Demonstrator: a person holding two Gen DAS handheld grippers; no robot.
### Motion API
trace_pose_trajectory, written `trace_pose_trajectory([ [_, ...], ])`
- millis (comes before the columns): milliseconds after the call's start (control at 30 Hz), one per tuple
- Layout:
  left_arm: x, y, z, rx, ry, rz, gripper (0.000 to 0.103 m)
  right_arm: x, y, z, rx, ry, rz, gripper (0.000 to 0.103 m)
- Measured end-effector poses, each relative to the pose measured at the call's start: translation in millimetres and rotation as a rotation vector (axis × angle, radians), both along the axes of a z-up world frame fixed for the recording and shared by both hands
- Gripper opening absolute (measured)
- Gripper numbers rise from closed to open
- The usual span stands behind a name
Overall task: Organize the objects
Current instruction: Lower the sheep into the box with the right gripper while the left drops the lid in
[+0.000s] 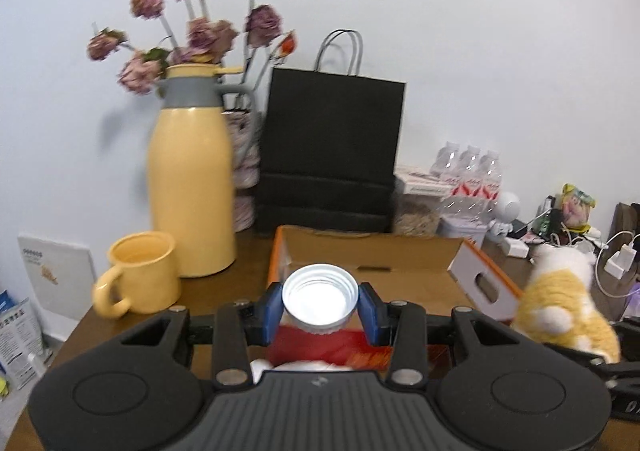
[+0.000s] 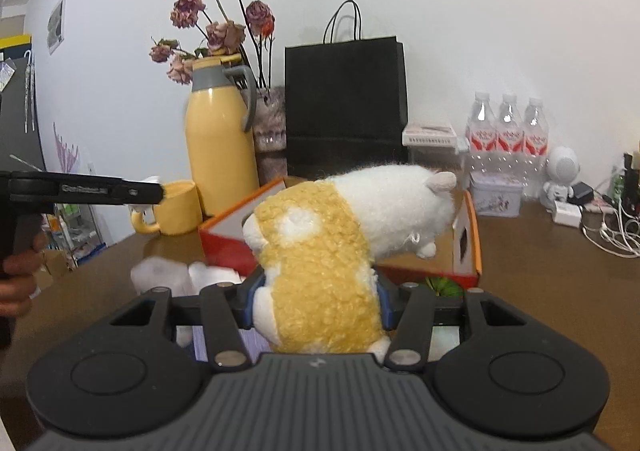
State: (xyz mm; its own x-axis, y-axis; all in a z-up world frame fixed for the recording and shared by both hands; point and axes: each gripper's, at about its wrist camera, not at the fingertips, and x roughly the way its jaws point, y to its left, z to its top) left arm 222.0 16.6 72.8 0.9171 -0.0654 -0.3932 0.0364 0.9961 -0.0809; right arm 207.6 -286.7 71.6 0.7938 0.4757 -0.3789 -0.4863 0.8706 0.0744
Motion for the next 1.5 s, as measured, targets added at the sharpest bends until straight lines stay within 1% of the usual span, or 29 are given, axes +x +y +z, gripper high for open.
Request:
trace_pose_trajectory([
  [167,29.6,-27.4,1.8,0.000,0.007,0.000,0.039,23.5,8.9,7.7,0.015,-0.002,-0.005,0.053],
  [367,67.7,-47.1,-4.3,-0.006,0.037,0.050,0.039,60.4,17.3,8.1,0.029,0.020,-0.024,0.053],
  [467,85.4,-55.8,-7.3,-0.005,0.051,0.081,0.039,83.8,23.8,5.7,0.028,0.034,-0.035,0.053],
  [633,113.2,-67.2,-12.5,0.029,0.054,0.136,0.039,121.8,26.6,-2.4,0.043,0.067,-0.066,0.053],
  [767,132.5,-71.9,-20.5,0.041,0.077,0.152,0.039,147.0,25.5,-11.6,0.043,0.102,-0.088,0.053],
  [1067,160.9,-73.8,-39.6,0.077,0.147,0.149,0.039,174.6,28.1,-26.3,0.014,0.155,-0.107,0.053],
  [1200,167.0,-72.1,-45.5,0.075,0.178,0.156,0.039,179.8,31.5,-33.6,-0.009,0.175,-0.114,0.054],
  [1233,167.3,-72.3,-45.8,0.080,0.178,0.160,0.044,180.7,32.0,-34.6,-0.013,0.178,-0.115,0.055],
  [1267,167.3,-72.8,-45.6,0.088,0.178,0.167,0.052,181.2,32.4,-35.7,-0.018,0.182,-0.114,0.057],
  [1300,167.8,-72.5,-45.4,0.091,0.180,0.176,0.079,181.7,33.0,-36.5,-0.027,0.186,-0.113,0.059],
  [1333,167.6,-72.0,-45.5,0.090,0.177,0.186,0.103,181.8,33.6,-37.0,-0.036,0.188,-0.116,0.069],
  [1367,166.4,-72.0,-45.2,0.092,0.165,0.193,0.103,182.0,34.4,-37.2,-0.047,0.191,-0.121,0.091],
  [1400,165.4,-72.3,-44.5,0.096,0.157,0.202,0.103,181.5,35.2,-37.3,-0.059,0.186,-0.128,0.101],
  [1433,165.3,-72.9,-43.6,0.100,0.159,0.206,0.103,179.6,36.1,-36.8,-0.070,0.170,-0.138,0.103],
  [1500,165.1,-73.4,-43.0,0.101,0.162,0.204,0.103,177.1,37.3,-35.4,-0.083,0.157,-0.146,0.103],
])
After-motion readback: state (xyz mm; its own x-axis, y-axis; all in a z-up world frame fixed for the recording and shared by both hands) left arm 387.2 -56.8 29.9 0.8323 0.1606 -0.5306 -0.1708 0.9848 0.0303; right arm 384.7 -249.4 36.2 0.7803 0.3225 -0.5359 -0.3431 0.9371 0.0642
